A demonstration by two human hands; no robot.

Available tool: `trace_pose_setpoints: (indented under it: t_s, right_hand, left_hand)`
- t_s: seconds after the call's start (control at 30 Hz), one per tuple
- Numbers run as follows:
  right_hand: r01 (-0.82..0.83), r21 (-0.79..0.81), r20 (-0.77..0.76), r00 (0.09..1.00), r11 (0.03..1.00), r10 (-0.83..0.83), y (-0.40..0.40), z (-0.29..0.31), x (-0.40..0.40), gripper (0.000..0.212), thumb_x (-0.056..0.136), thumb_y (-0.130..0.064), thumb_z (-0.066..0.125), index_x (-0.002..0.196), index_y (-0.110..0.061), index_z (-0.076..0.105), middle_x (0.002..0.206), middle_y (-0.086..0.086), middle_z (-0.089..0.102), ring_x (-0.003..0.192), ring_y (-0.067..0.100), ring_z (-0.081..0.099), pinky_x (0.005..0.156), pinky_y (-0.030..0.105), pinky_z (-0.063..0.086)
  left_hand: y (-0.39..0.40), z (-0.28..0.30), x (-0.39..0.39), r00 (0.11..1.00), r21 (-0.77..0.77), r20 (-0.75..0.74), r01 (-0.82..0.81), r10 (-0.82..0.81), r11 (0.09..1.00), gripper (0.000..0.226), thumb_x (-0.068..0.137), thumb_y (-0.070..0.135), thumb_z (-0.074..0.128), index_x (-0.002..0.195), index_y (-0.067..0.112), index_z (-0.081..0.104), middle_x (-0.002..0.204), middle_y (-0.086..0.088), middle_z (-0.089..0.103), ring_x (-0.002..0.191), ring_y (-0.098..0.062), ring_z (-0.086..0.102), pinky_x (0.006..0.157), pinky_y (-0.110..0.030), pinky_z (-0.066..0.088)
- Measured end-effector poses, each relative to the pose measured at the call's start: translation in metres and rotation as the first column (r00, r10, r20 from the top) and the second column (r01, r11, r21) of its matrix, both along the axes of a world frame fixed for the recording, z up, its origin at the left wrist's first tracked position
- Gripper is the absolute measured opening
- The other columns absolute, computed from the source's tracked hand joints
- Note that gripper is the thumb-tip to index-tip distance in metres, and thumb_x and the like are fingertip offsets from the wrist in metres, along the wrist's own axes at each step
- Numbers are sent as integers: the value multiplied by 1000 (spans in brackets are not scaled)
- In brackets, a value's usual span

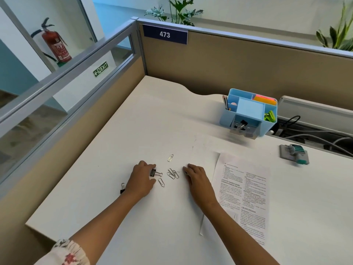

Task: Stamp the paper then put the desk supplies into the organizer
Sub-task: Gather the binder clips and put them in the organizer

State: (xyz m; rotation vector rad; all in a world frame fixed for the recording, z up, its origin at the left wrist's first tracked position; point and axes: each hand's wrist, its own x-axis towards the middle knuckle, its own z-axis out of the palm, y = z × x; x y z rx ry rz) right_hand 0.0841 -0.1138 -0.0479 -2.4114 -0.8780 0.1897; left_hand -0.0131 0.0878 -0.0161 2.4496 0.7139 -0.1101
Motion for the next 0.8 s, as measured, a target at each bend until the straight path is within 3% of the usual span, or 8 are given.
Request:
trace_pose_setpoints:
  t_s: [0.13, 0.27, 0.43, 0.47, 0.53, 0.63, 0.7, 0.8]
  right_hand:
    - [37, -17, 35, 999, 999, -37, 2, -1, -5, 25, 92, 1, 49, 109, -12, 62, 112, -1, 57, 102, 20, 52, 75, 32, 51]
    - [59, -12, 27, 998, 998, -59, 4, -1, -9, 21, 91, 3, 46, 101, -11, 59, 101, 1, 54, 92, 20, 49, 71, 32, 48]
    - [289, 261, -350, 917, 921, -188, 13, 9, -12, 15, 95, -8, 53, 101, -15, 64, 97, -6, 64, 90, 11, 61, 79, 18, 45]
    - [395, 289, -503, 837, 872, -213, 16, 13, -16, 16, 95, -8, 53, 103, -14, 65, 98, -5, 68, 92, 10, 63, 81, 17, 46]
    - [626, 284, -853, 511, 727, -107, 24, 21, -20, 21, 97, -5, 48, 108, -8, 66, 106, 4, 70, 98, 17, 65, 88, 23, 51]
    - [851, 125, -973, 5, 510, 229, 31, 37, -22, 25, 98, -3, 43, 109, 7, 63, 102, 19, 66, 95, 26, 63, 92, 33, 50]
    - [892, 37, -940, -122, 451, 318, 30, 43, -22, 24, 100, -8, 41, 99, 4, 61, 94, 19, 65, 90, 27, 64, 85, 33, 53]
    - [916, 16, -908, -155, 401, 389, 30, 43, -21, 34, 106, -21, 33, 101, 2, 57, 101, 19, 63, 102, 29, 62, 99, 34, 48]
  left_hand:
    - [-6, -3, -2, 998, 50, 54, -11, 9, 999, 29, 87, 7, 64, 116, 11, 65, 108, -5, 53, 107, -24, 48, 86, -23, 38]
    - [-17, -6, -5, 996, 80, 87, 12, -19, 997, 20, 89, 5, 60, 109, 7, 61, 108, -6, 53, 102, -25, 49, 88, -34, 44]
    - [-43, 7, -1, 974, 55, 227, 8, -20, 998, 20, 95, 14, 55, 115, 13, 57, 112, 2, 55, 106, -17, 50, 87, -33, 46]
    - [-49, 12, 1, 961, 50, 276, 19, -32, 999, 21, 95, 16, 55, 116, 15, 58, 113, 3, 56, 106, -16, 51, 87, -33, 47]
    - [-61, 19, 6, 940, 40, 335, 51, -62, 998, 24, 95, 20, 56, 118, 18, 58, 115, 6, 57, 107, -14, 52, 89, -33, 48]
    - [-74, 22, 11, 931, 25, 351, 91, -94, 996, 26, 94, 24, 56, 119, 22, 58, 115, 9, 58, 109, -12, 52, 92, -33, 47]
    - [-79, 21, 10, 929, 28, 349, 121, -124, 992, 26, 91, 26, 59, 117, 24, 60, 112, 12, 57, 107, -9, 51, 92, -33, 47]
    - [-76, 22, 6, 914, 20, 357, 198, -192, 980, 28, 87, 33, 61, 115, 28, 59, 110, 15, 50, 106, -7, 49, 90, -29, 48]
